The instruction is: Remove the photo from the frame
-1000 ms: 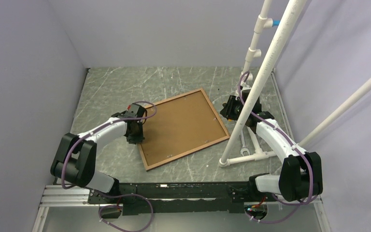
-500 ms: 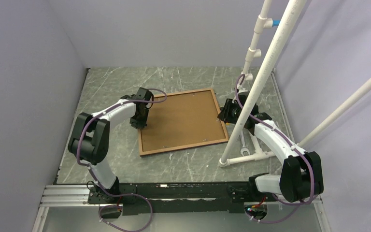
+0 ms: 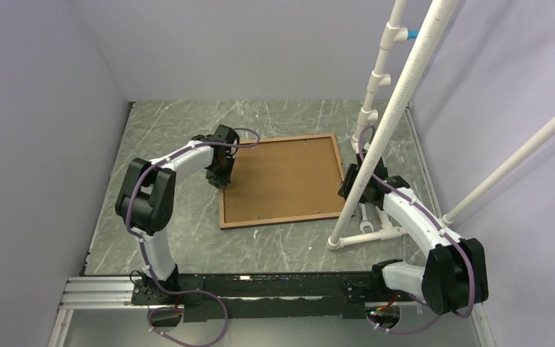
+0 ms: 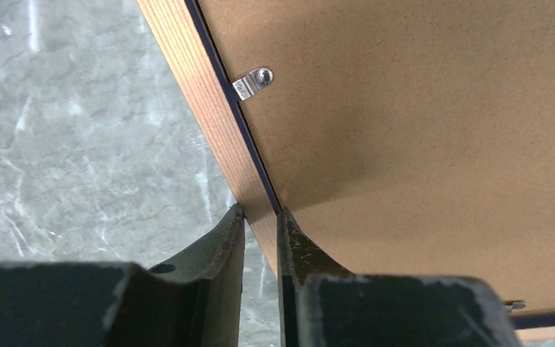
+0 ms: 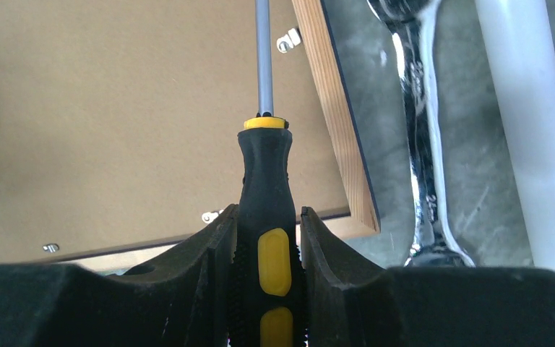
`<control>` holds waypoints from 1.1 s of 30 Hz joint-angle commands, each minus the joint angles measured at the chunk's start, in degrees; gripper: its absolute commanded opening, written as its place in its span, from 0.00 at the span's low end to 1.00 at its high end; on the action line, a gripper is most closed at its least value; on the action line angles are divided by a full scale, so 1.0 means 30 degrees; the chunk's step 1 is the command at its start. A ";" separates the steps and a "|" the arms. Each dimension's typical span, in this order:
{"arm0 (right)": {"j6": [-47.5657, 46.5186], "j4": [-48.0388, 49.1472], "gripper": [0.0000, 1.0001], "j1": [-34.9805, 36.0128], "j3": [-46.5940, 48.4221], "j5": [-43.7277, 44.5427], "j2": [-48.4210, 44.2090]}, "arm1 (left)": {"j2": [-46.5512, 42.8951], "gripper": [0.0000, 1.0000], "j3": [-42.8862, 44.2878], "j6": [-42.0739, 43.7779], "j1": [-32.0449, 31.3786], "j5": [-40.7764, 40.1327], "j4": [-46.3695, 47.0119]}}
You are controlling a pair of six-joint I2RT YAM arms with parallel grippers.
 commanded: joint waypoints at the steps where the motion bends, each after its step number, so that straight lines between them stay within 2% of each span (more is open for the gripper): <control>1: 0.1032 -0.0926 0.00 -0.0140 -0.0761 0.0781 -0.1286 | 0.0320 0.11 0.1659 -0.0036 -0.0141 0.2524 -0.0768; 5: 0.0813 -0.1319 0.00 -0.0278 -0.1065 0.0321 -0.2096 | 0.0157 0.39 0.2334 -0.0790 0.0434 0.2089 -0.1921; 11: 0.0491 -0.1728 0.00 -0.0287 -0.1326 0.0105 -0.3304 | -0.0766 0.51 0.2598 -0.0630 0.1543 0.2088 -0.2082; 18: 0.0687 -0.1816 0.00 -0.0288 -0.1693 0.0011 -0.3169 | -0.0729 0.51 0.1191 -0.0666 0.2301 0.4329 0.0164; 23: 0.0937 -0.1926 0.00 -0.0334 -0.1809 0.0433 -0.2798 | 0.0254 0.51 0.1486 -0.1341 0.2303 0.3917 0.0127; 33: 0.1303 -0.2284 0.00 -0.0483 -0.1943 0.0596 -0.2188 | 0.1493 0.44 0.1733 -0.1837 0.2218 0.4049 0.0042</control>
